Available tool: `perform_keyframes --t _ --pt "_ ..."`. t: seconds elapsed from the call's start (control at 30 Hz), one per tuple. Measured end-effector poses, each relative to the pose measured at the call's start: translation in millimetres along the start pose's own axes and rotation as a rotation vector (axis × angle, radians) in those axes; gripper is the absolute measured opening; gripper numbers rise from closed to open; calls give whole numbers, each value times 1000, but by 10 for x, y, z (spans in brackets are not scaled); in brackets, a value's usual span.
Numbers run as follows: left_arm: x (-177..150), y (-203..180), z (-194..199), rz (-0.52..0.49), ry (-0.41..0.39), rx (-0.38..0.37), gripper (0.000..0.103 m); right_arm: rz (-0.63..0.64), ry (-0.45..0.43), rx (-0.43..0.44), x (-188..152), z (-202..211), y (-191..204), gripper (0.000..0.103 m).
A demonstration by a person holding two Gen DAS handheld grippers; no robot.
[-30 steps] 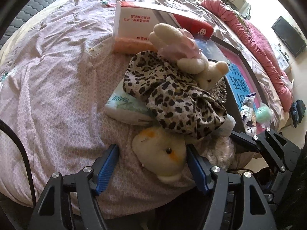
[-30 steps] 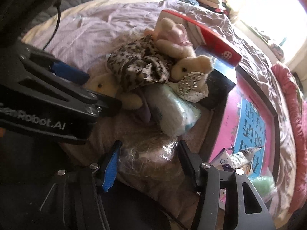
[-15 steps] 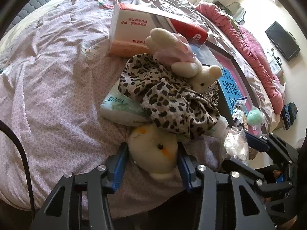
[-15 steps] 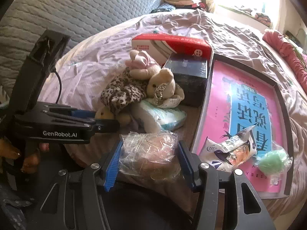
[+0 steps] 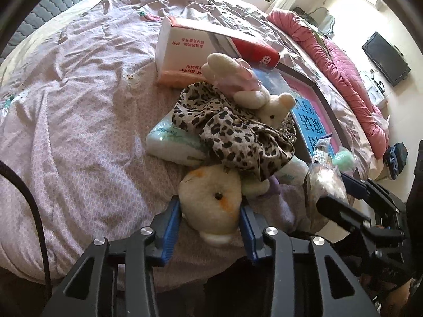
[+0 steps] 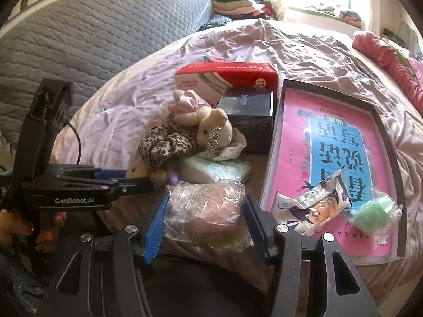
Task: Organize soft objects
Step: 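Grasp the cream plush cat with the left gripper while the right grasps the clear plastic bag, then lift the plush cat with the left gripper toward the pink tray while the right carries the clear bag there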
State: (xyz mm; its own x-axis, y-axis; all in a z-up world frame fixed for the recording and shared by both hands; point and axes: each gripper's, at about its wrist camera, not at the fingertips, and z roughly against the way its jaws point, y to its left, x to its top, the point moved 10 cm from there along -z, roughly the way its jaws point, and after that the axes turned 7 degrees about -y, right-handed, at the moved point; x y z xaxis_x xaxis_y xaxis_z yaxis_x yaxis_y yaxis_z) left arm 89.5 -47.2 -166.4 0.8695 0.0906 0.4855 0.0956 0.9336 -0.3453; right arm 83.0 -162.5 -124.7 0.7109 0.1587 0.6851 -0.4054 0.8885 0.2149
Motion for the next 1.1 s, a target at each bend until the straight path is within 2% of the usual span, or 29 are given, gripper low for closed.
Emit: perform_keyframes --t 0.4,0.53,1.1 --pt "32 81 311 16 -32 48 40 -41 -37 14 38 101 -51 58" --pt "30 56 416 10 -47 43 40 -50 -55 18 68 160 -54 58" --pt "-23 -396 641 -109 -76 19 40 -85 -134 9 231 438 -148 58"
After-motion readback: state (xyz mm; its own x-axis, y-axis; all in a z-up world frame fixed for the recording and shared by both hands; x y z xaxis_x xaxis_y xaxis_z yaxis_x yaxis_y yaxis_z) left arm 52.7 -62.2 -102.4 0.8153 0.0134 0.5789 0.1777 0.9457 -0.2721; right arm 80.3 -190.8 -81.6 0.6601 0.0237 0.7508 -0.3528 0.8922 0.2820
